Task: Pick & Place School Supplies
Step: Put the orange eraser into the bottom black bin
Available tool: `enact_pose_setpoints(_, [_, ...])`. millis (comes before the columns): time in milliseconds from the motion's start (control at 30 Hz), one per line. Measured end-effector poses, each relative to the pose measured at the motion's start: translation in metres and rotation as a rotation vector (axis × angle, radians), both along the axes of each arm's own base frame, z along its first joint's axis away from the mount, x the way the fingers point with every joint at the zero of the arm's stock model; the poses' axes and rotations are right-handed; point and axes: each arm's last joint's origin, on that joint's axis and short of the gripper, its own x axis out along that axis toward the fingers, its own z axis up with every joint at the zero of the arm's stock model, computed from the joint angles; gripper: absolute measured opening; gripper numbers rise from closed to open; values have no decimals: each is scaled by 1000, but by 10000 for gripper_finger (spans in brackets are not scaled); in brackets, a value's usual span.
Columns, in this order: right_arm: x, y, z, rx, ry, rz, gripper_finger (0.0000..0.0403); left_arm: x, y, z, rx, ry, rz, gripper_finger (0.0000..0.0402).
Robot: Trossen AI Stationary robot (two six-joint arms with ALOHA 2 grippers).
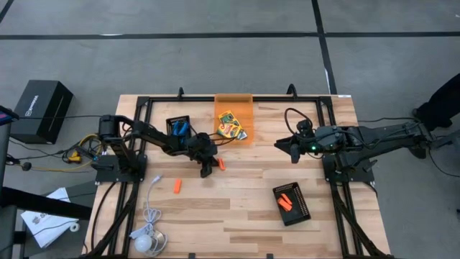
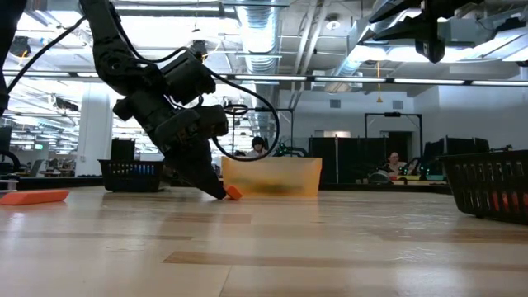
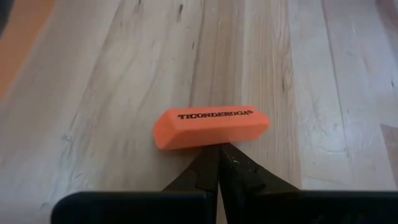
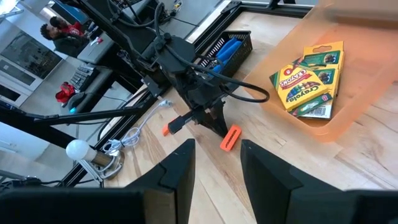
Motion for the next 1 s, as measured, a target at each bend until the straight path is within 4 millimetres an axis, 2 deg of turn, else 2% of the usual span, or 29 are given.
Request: enact_pose_setpoints(1000, [0,0,0,2,0,-1,120,7,1,10,-1,-49,14,1])
